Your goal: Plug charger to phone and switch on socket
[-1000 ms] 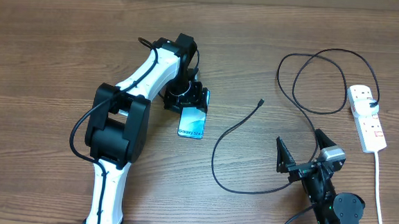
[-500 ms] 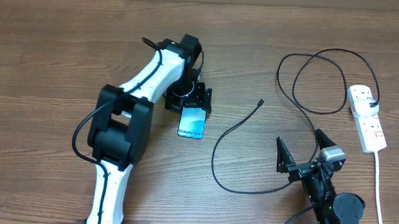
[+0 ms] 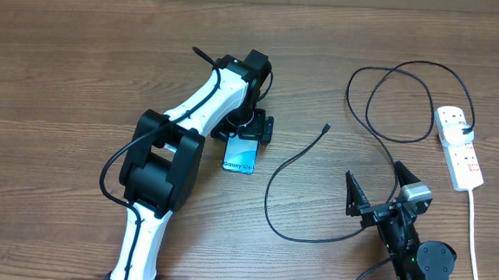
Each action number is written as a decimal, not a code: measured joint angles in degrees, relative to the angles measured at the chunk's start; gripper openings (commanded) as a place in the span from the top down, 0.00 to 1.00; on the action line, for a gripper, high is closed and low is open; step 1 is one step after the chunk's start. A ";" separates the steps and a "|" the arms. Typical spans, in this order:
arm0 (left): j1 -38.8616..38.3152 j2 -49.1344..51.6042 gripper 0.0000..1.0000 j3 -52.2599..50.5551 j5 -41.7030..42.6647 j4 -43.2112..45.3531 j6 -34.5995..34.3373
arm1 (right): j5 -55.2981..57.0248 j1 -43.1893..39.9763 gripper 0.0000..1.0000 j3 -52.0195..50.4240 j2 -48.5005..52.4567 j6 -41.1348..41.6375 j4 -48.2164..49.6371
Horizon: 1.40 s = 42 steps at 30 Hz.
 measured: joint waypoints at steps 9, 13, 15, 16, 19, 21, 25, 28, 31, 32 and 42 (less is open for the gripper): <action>0.00 0.02 0.02 -0.02 -2.36 0.22 -0.42 | -0.02 -0.02 0.00 0.00 0.00 -0.04 0.00; 0.00 0.13 0.00 -0.02 -4.00 0.24 -2.08 | 0.00 -0.04 0.00 0.00 0.00 -0.02 0.00; -0.26 0.22 0.01 -0.02 -5.18 0.46 -2.84 | 0.00 -0.04 0.00 0.00 0.00 -0.07 0.00; -0.44 0.26 0.00 -0.02 -5.70 0.52 -3.17 | 0.00 -0.04 0.00 0.00 0.00 0.00 0.00; -1.20 0.28 0.00 -0.02 -6.05 0.83 -3.72 | -0.02 -0.04 0.00 0.00 0.00 -0.02 -0.02; -1.84 0.28 0.00 -0.02 -6.10 0.87 -4.07 | 0.00 -0.04 0.00 0.00 0.00 0.00 0.00; -3.30 0.28 0.01 -0.02 -6.32 0.57 -4.28 | 0.00 -0.04 0.00 0.00 0.00 -0.02 0.02; -4.20 0.28 0.09 -0.04 -6.36 0.50 -4.37 | 0.00 -0.04 0.00 0.00 0.00 -0.04 -0.02; -4.50 0.20 0.11 -0.46 -6.14 1.09 -4.70 | 0.00 -0.04 0.00 0.00 0.00 0.00 -0.04; -4.50 0.09 0.04 -0.66 -6.21 1.36 -4.72 | 0.00 -0.04 0.00 0.00 0.00 -0.02 -0.02; -4.44 -0.22 0.36 -1.25 -6.03 1.64 -5.22 | -0.02 -0.04 0.00 0.00 0.00 -0.02 -0.04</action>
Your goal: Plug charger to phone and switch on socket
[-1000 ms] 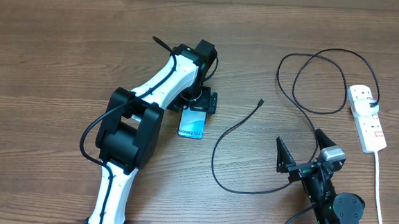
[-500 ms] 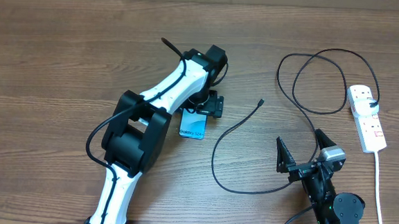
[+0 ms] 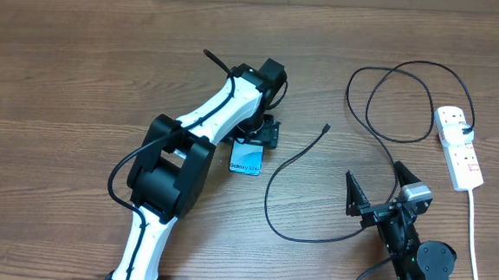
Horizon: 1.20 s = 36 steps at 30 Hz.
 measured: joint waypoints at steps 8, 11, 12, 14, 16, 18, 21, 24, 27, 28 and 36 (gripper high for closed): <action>0.85 -0.20 0.38 -0.07 -0.24 0.07 -0.11 | 0.02 0.00 0.00 0.00 0.00 -0.02 0.02; 1.99 -0.20 0.37 -0.07 -0.24 -0.20 -0.09 | 0.00 0.00 0.00 0.00 0.00 -0.02 0.02; 2.43 -0.20 0.37 -0.07 -0.24 -0.44 -0.09 | 0.02 0.00 0.00 0.00 0.00 -0.02 0.02; 3.48 -0.20 0.36 -0.07 -0.07 -1.05 -0.09 | 0.02 0.00 0.00 0.00 0.00 0.00 0.04; 4.42 -0.20 0.36 -0.07 0.28 -1.90 0.02 | 0.02 0.00 0.00 0.00 0.00 0.00 0.02; 5.29 -0.20 0.36 -0.04 0.61 -2.75 0.35 | 0.02 0.00 0.00 0.00 0.00 -0.02 0.04; 6.05 0.07 0.35 0.46 1.05 -3.98 1.29 | 0.00 0.00 0.00 0.00 0.00 0.00 0.00; 6.40 0.55 0.35 1.20 1.70 -4.74 2.23 | 0.02 0.00 0.00 0.00 0.00 -0.02 0.04; 6.49 0.79 0.35 1.62 2.25 -5.07 2.86 | 0.04 0.00 0.00 0.00 0.00 -0.02 0.04; 6.49 0.81 0.34 1.62 2.25 -5.07 2.95 | 0.02 0.00 0.00 0.00 0.00 -0.02 0.04; 6.49 0.87 0.34 1.66 2.36 -5.20 4.09 | -0.66 0.00 0.00 0.00 0.00 0.52 0.28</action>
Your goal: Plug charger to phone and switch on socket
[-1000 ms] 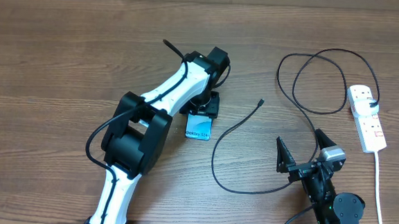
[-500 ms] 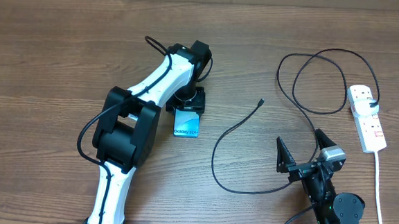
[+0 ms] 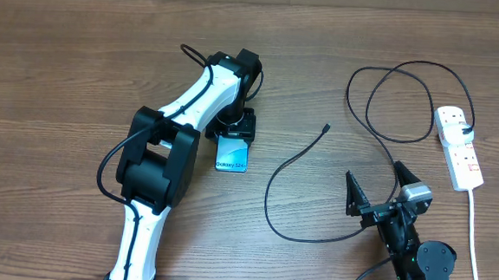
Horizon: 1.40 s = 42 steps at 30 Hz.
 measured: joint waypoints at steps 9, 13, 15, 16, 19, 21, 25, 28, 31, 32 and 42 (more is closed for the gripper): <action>1.38 0.00 0.34 0.07 3.54 0.07 2.67 | -12.48 0.00 0.00 0.00 0.50 10.34 -0.04; 2.45 0.00 0.33 0.33 6.47 0.42 3.39 | -15.26 0.00 0.00 0.35 2.91 14.29 -0.70; 2.69 0.00 0.33 0.33 7.13 0.50 3.43 | -15.76 0.00 0.00 2.67 5.79 15.96 -3.19; 2.75 0.00 0.33 0.33 7.30 0.50 3.43 | -16.00 0.00 0.00 4.61 7.69 16.39 -4.96; 2.91 0.00 0.33 0.33 7.63 0.50 3.56 | -16.87 0.00 0.00 13.27 15.63 17.42 -10.95; 2.91 0.00 0.33 0.37 7.78 0.52 3.61 | -18.08 0.00 0.00 21.31 23.96 17.07 -15.93; 2.91 0.00 0.33 0.39 8.20 0.66 3.65 | -21.88 0.00 0.00 37.81 42.25 15.52 -27.39; 2.89 0.00 0.31 0.42 8.46 0.81 3.67 | -26.03 0.00 0.00 48.02 55.95 14.62 -32.46; 2.89 0.00 0.30 0.44 8.85 1.01 3.67 | -31.71 0.00 0.00 53.35 67.14 14.23 -32.24; 2.89 0.00 0.30 0.44 8.94 1.05 3.82 | -33.79 0.02 0.00 54.07 70.58 14.21 -32.04; 2.89 0.00 0.30 0.44 9.18 0.98 4.33 | -40.46 8.02 0.00 54.34 94.31 15.52 -25.94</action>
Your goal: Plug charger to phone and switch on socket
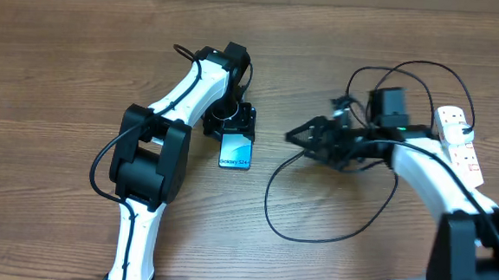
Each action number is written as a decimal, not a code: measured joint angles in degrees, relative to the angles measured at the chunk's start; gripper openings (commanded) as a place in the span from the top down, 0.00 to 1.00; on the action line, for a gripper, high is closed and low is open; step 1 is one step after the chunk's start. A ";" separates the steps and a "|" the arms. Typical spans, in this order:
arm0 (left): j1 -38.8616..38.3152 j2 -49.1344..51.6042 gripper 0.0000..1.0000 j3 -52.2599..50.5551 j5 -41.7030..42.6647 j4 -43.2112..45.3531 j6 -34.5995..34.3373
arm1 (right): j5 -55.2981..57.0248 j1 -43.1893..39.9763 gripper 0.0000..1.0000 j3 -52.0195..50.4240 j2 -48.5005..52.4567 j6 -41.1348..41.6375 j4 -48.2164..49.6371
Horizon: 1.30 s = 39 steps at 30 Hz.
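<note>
The phone (236, 152), its blue screen up, lies on the wooden table left of centre. My left gripper (231, 126) sits over its far end and is shut on it. The black charger cable (271, 206) curves across the table. Its free end is hidden under my right gripper (295, 136), which reaches in from the right and points left. Whether its fingers are apart does not show. The cable's other end loops back to a plug (464, 130) in the white socket strip (467, 162) at the right edge.
Both arms stretch over the middle of the table, the right forearm crossing above the cable loop (392, 79). A white cord runs from the socket strip toward the front edge, partly hidden behind the right arm.
My right arm has left its place at the front right and now reaches over the cable's free end near the phone. The left gripper and phone have shifted only slightly.
My left gripper held the phone left of centre, then a little further right and tilted, then back left and straighter. The right arm stayed parked at the front with its gripper wide open. Now it is over the cable's free end.
</note>
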 measured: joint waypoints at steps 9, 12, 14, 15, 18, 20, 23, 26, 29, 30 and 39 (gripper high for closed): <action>0.00 0.00 0.29 0.00 0.04 0.00 0.15 | 9.79 8.72 0.00 0.00 2.10 4.07 8.96; 0.00 0.00 0.29 0.00 0.04 0.00 0.15 | 14.38 12.11 0.00 0.00 3.85 5.60 10.67; 0.00 0.00 0.29 0.00 0.04 0.00 0.15 | 17.20 14.01 0.00 0.00 4.74 7.28 11.58; 0.00 0.00 0.29 0.00 0.04 0.00 0.15 | 18.43 14.91 0.00 0.00 5.18 8.13 12.15; 0.00 0.00 0.29 0.00 0.04 -0.02 0.20 | 20.70 16.65 0.00 0.00 6.91 10.69 15.04; 0.00 0.00 0.29 0.00 0.04 -0.02 0.20 | 21.64 16.87 0.00 0.00 8.44 12.39 16.48; 0.02 0.00 0.30 0.00 0.09 0.02 0.31 | 22.67 16.83 0.00 0.00 10.08 13.90 17.49; 0.00 0.02 0.29 0.00 0.11 0.09 0.35 | 23.21 16.83 0.00 0.00 10.51 14.56 17.66; 0.00 0.02 0.15 0.00 0.44 0.17 0.35 | 23.43 16.83 0.00 0.00 10.51 15.06 17.90; -0.04 0.02 0.09 0.00 0.72 0.26 0.48 | 23.50 16.83 0.00 0.00 10.51 15.10 17.73; -0.33 2.27 0.00 4.76 -3.87 -4.28 -2.93 | 23.63 16.83 0.00 0.00 10.51 15.45 17.57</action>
